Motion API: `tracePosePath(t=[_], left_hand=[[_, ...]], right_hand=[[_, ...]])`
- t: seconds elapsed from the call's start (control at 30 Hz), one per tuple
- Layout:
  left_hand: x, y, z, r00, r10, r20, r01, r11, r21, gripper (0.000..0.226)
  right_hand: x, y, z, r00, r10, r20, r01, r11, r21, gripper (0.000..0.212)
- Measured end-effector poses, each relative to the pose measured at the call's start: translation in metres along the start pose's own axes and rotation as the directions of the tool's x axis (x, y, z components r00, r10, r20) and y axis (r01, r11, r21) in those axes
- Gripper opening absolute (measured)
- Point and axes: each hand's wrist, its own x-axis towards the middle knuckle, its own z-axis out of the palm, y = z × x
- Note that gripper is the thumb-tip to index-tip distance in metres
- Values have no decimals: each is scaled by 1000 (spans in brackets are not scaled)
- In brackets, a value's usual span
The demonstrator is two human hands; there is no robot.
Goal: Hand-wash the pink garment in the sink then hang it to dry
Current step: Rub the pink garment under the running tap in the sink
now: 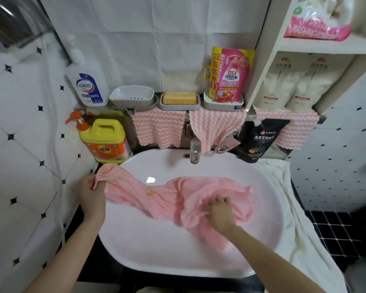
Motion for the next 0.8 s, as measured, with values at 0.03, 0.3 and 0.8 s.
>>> tracePosePath(t=[0.03,0.3,0.8], left_hand=[[1,-1,-1,1000,-9,-7,9,1000,0,28],[5,7,-4,978,37,-205,-32,999,23,28],[12,0,-2,981,14,-196,-13,1000,5,11]], right_hand=[[4,4,-20,995,-21,-94,37,984,172,28],[17,80,-153,908,397,-131,-25,365,931,23],[-2,32,-13,999,7,-34,-3,995,97,29]])
